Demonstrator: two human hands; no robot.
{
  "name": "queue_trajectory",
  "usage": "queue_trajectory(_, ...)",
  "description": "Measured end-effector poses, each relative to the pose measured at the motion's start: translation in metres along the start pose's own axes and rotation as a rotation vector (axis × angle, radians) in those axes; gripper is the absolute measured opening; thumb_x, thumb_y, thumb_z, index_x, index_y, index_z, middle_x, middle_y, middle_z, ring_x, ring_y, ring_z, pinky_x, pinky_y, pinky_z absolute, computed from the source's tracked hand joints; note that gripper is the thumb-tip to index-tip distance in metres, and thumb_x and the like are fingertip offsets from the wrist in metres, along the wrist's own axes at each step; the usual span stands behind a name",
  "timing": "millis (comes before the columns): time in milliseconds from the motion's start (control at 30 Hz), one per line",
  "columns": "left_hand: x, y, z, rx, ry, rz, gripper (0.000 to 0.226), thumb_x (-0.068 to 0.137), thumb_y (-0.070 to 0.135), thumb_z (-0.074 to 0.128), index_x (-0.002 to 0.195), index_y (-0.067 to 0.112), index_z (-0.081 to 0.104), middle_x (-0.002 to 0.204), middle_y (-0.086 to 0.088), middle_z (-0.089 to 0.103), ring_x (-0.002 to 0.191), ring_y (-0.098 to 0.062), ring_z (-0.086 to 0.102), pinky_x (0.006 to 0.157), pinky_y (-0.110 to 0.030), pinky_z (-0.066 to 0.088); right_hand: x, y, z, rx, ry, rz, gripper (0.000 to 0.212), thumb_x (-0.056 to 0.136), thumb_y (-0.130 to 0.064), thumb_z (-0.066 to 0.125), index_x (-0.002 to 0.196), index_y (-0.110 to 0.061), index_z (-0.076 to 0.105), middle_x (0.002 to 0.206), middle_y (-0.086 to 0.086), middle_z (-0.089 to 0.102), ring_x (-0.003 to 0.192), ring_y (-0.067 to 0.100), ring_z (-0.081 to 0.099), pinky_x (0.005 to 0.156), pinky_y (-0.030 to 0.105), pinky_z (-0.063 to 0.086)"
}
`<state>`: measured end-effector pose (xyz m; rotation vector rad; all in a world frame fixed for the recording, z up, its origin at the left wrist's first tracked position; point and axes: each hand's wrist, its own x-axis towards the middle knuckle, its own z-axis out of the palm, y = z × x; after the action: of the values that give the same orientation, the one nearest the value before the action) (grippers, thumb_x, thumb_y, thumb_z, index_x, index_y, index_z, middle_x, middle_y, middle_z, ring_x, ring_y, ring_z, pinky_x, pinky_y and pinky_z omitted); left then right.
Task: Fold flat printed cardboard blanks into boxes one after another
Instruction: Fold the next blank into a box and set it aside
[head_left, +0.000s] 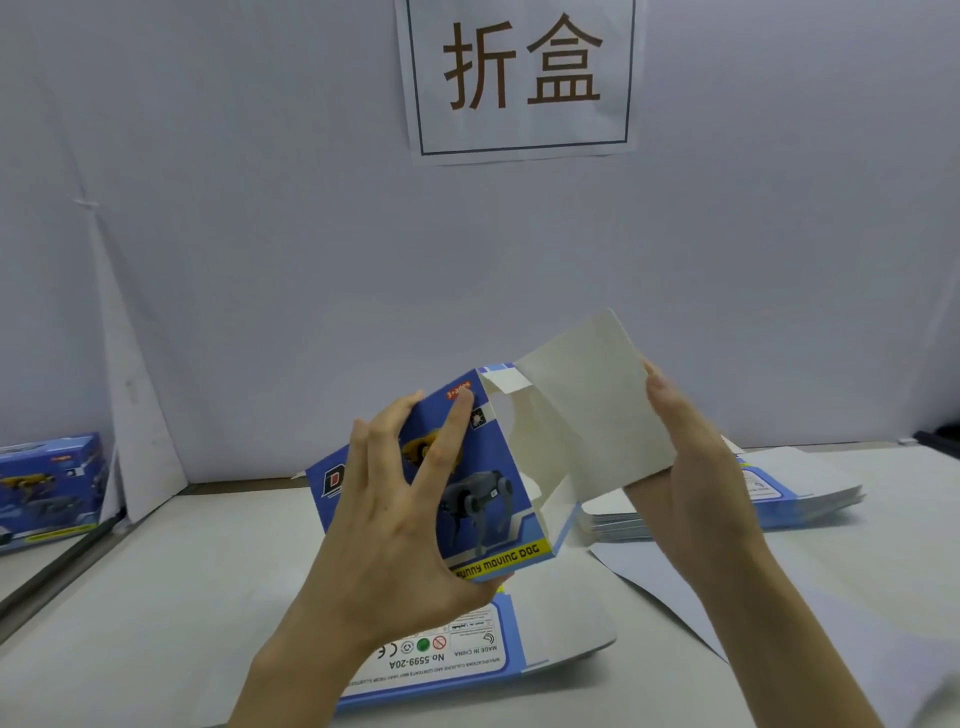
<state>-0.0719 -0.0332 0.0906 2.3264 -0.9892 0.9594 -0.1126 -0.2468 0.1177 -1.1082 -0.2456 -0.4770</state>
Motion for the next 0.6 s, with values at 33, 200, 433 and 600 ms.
queue_trajectory(33,0.0,-0.0004,0.0004,0.018,0.0,-0.003,0.123,0.055,0.074,0.07,0.151,0.037,0.003,0.145,-0.004,0.02,0.13,-0.033,0.036,0.091,-0.049,0.051,-0.0012,-0.0007,0.0009,0.049,-0.048,0.04,0.031,0.09,-0.037,0.047,0.101,-0.03,0.075,0.095,-0.004,0.073,0.082,0.007,0.068,0.065,0.021,0.055)
queue_trajectory(200,0.0014,-0.0014,-0.0029,0.046,0.029,-0.008,0.125,0.053,0.074,0.073,0.151,0.028,0.011,0.144,-0.009,0.023,0.126,-0.033,0.04,0.087,-0.054,0.053,0.0013,0.0064,-0.0039,-0.04,0.091,0.061,0.023,0.09,-0.015,0.054,0.101,-0.022,0.073,0.093,-0.002,0.074,0.073,0.008,0.068,0.058,0.023,0.055)
queue_trajectory(433,0.0027,0.0007,-0.0049,0.033,0.012,0.024,0.129,0.051,0.068,0.08,0.151,0.027,0.01,0.145,-0.008,0.019,0.133,-0.029,0.033,0.094,-0.064,0.044,0.0009,0.0024,-0.0017,-0.035,0.17,0.074,0.034,0.068,-0.043,0.068,0.093,-0.022,0.077,0.089,0.001,0.074,0.074,0.01,0.067,0.058,0.023,0.054)
queue_trajectory(600,0.0024,-0.0006,-0.0053,0.011,-0.006,0.013,0.127,0.052,0.071,0.074,0.151,0.03,0.007,0.147,-0.005,0.017,0.135,-0.033,0.031,0.094,-0.061,0.046,0.0,0.0052,0.0,-0.115,0.264,0.064,0.029,0.07,-0.038,0.066,0.093,-0.023,0.075,0.087,-0.004,0.074,0.07,0.007,0.065,0.059,0.026,0.053)
